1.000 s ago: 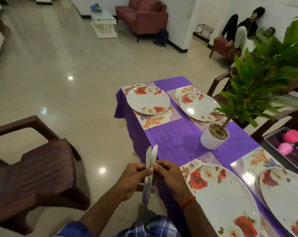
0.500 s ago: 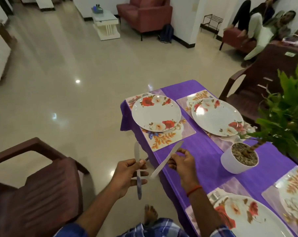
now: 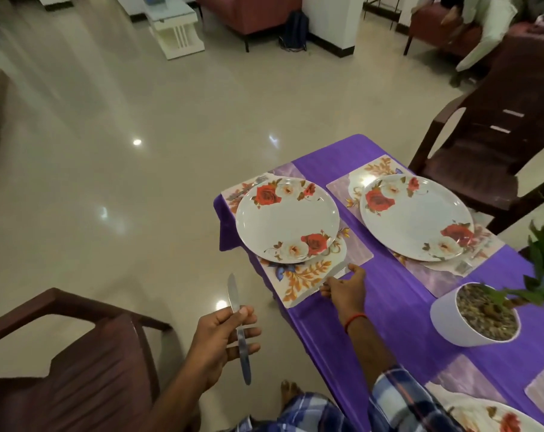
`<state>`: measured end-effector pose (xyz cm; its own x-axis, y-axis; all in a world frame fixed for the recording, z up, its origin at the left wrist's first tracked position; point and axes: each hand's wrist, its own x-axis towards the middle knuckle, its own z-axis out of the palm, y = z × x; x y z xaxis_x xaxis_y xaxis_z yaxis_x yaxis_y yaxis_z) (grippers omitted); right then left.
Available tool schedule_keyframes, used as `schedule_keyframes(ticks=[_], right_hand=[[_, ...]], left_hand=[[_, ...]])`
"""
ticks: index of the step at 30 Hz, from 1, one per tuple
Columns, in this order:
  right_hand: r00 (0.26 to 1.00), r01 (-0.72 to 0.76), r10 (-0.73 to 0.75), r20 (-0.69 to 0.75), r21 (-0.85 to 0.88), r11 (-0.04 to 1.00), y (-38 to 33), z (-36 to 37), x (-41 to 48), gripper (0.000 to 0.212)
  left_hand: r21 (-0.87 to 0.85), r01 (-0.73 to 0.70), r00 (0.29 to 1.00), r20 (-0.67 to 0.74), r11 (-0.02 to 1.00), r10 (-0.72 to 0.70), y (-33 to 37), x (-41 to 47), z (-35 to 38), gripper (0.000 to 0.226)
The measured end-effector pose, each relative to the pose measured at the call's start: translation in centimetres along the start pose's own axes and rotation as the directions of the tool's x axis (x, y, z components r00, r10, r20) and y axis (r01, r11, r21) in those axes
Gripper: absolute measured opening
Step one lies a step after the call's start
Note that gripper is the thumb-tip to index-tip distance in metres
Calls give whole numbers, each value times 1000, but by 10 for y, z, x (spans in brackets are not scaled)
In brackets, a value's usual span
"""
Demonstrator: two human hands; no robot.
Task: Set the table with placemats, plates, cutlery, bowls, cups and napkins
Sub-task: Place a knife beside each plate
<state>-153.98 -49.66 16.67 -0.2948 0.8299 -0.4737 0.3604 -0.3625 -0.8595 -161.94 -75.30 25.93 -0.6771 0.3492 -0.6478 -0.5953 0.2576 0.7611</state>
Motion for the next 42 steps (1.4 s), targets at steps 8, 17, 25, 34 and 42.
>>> schedule_keyframes(ticks=[8, 17, 25, 34, 42], right_hand=[[998, 13, -22, -53, -162, 987, 17, 10, 22, 43], [995, 92, -102, 7, -499, 862, 22, 19, 20, 68], [995, 8, -57, -78, -522, 853, 21, 26, 20, 68], [986, -58, -21, -167, -458, 887, 11, 39, 4, 63], [949, 83, -190, -251, -382, 920, -58, 107, -18, 50]], left_hand=[[-1, 6, 1000, 5, 1000, -6, 19, 27, -12, 21], [19, 10, 993, 122, 1000, -12, 62, 80, -33, 24], [13, 0, 981, 194, 1000, -2, 103, 124, -69, 26], [21, 31, 974, 224, 999, -35, 121, 153, -114, 25], [-32, 79, 974, 218, 996, -70, 165, 202, -136, 24]])
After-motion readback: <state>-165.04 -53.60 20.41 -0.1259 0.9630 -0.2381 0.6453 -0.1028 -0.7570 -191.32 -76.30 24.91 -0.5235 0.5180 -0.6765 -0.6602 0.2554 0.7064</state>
